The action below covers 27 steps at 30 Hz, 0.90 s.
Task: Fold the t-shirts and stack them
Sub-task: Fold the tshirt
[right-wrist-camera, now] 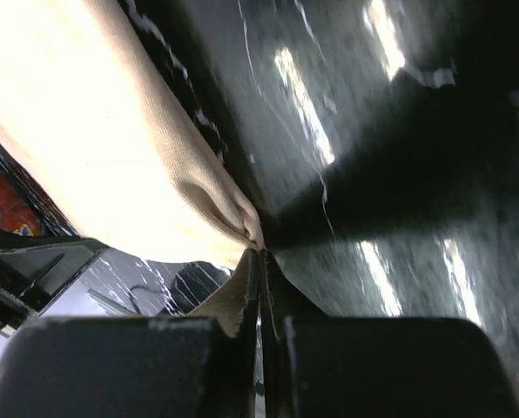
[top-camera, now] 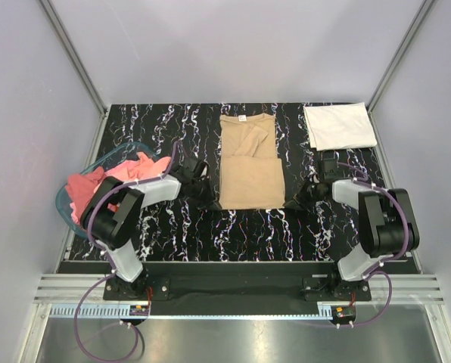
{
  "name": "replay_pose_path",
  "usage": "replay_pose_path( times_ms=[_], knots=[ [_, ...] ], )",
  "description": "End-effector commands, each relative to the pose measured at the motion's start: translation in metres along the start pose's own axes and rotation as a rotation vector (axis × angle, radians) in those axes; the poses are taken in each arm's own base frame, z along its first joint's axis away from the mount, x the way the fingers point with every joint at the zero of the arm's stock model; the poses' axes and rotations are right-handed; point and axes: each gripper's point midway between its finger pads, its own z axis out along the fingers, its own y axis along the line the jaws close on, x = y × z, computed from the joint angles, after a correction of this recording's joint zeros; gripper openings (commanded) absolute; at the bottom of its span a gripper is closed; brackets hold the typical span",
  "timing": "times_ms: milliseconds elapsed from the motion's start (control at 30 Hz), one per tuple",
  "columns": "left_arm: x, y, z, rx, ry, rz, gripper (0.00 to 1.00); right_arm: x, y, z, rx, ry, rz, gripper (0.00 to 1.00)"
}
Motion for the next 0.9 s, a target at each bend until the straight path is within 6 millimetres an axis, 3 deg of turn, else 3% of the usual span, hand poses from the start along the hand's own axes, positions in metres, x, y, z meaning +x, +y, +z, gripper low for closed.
replay_pose_path(
  times_ms=[0,233,467,633,733,833,867],
  knots=[
    [0.007,0.000,-0.021,-0.002,-0.041,0.007,0.00,0.010,-0.012,-0.017,0.061,-0.040,0.000,0.00],
    [0.050,-0.023,-0.047,0.068,-0.041,0.084,0.00,0.038,-0.019,-0.054,0.050,-0.095,0.018,0.00],
    [0.096,-0.018,-0.069,0.051,-0.051,0.102,0.00,0.070,-0.017,-0.104,-0.015,-0.182,0.010,0.00],
    [0.128,-0.037,-0.082,0.089,-0.041,0.140,0.00,0.088,-0.016,-0.124,-0.048,-0.192,0.004,0.00],
    [0.130,-0.040,-0.082,0.079,-0.042,0.155,0.00,0.085,-0.010,-0.131,-0.073,-0.227,-0.023,0.00],
    [0.118,-0.037,-0.085,0.016,-0.082,0.181,0.00,0.075,0.000,-0.134,-0.085,-0.248,-0.066,0.00],
    [0.111,-0.046,-0.088,0.015,-0.101,0.192,0.00,0.070,0.004,-0.135,-0.080,-0.249,-0.072,0.00]
  ],
)
